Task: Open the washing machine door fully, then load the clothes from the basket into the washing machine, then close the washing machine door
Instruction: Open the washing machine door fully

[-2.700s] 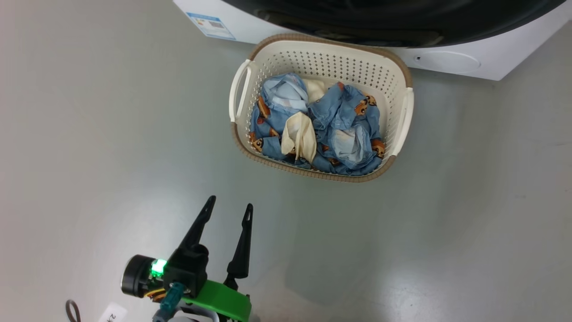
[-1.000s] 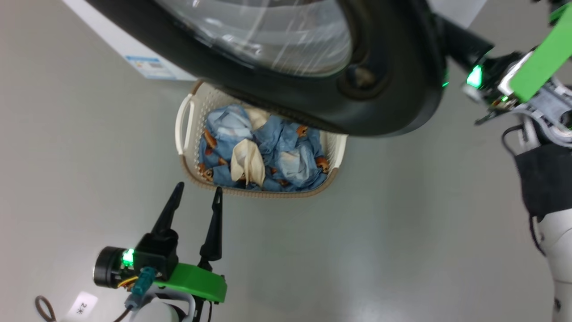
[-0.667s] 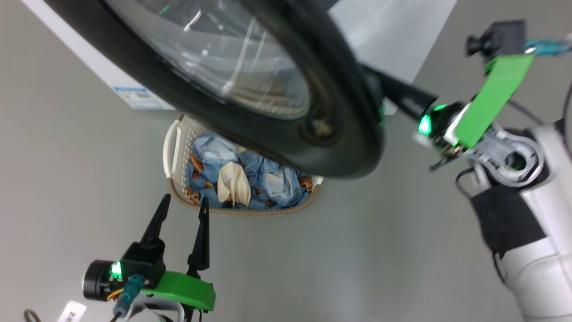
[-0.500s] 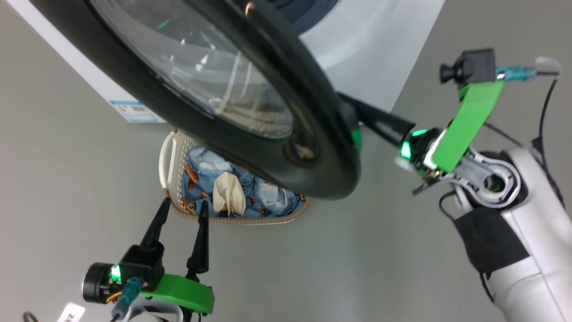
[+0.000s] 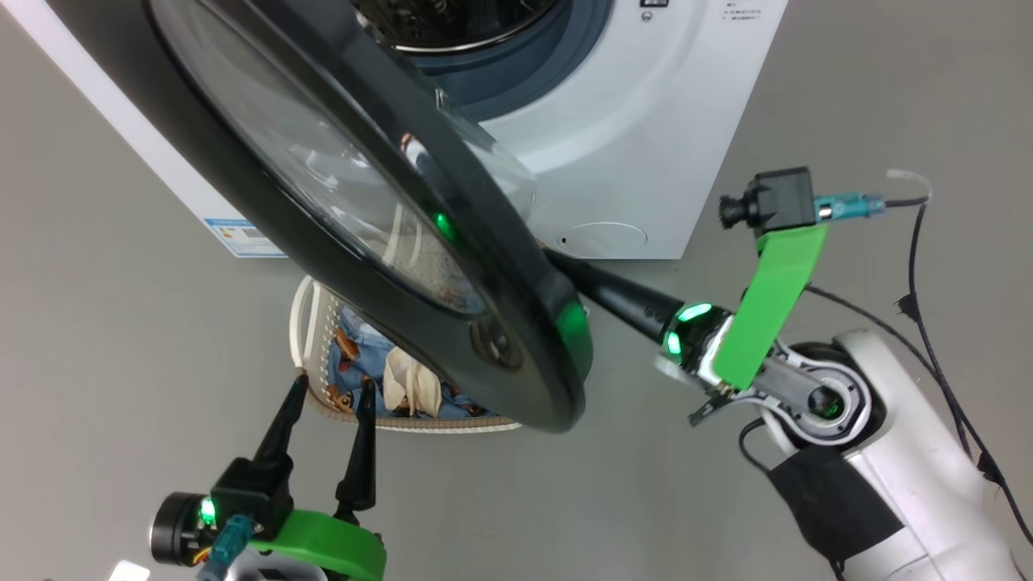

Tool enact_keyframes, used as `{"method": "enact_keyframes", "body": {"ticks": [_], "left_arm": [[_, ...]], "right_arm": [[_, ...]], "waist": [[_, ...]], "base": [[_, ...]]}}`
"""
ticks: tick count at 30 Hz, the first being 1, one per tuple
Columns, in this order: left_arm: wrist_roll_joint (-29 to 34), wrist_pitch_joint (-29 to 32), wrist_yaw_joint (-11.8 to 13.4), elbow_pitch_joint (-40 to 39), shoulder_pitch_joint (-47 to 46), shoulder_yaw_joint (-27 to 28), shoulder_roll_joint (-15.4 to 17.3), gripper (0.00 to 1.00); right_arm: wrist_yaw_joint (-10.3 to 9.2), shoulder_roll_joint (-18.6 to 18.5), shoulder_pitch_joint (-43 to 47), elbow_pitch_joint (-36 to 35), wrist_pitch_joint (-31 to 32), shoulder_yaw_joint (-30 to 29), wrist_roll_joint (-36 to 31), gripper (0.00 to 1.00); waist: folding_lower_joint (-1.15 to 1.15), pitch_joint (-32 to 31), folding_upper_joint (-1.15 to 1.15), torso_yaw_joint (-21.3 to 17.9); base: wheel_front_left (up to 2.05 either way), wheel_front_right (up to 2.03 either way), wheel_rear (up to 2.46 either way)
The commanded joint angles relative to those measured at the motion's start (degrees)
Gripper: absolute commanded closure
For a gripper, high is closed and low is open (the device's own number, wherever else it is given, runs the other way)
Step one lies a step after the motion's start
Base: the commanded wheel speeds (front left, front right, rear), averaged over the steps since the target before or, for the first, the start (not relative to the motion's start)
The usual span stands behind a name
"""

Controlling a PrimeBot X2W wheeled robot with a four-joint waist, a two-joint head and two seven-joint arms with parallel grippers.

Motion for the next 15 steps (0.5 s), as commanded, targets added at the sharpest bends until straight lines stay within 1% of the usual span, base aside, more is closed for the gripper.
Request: {"method": "enact_keyframes", "body": {"ticks": [1,9,15], "left_arm": [[-0.84,-0.37,0.13,-1.41,-0.27,1.66,0.93,0.0],[-2.04,-0.37,0.28,-1.2,0.0,0.59,0.93,0.0],[-2.21,-0.37,-0.03,-1.01,0.52,0.92,0.93,0.0]], "right_arm": [[0.1,1.64,1.11,-2.23,-0.52,2.09,-1.06,1.0],[0.1,1.88,2.22,-2.29,-2.84,5.98,-0.83,1.0],[0.1,2.55,3.08,-2.14,-4.22,8.22,-0.15,1.0]], "waist": [[0.0,-0.35,0.0,0.4],[0.0,-1.85,0.0,2.07],[0.0,-3.27,0.0,2.98]], "base": [[0.0,0.0,0.0],[0.0,0.0,0.0],[0.0,0.0,0.0]]}}
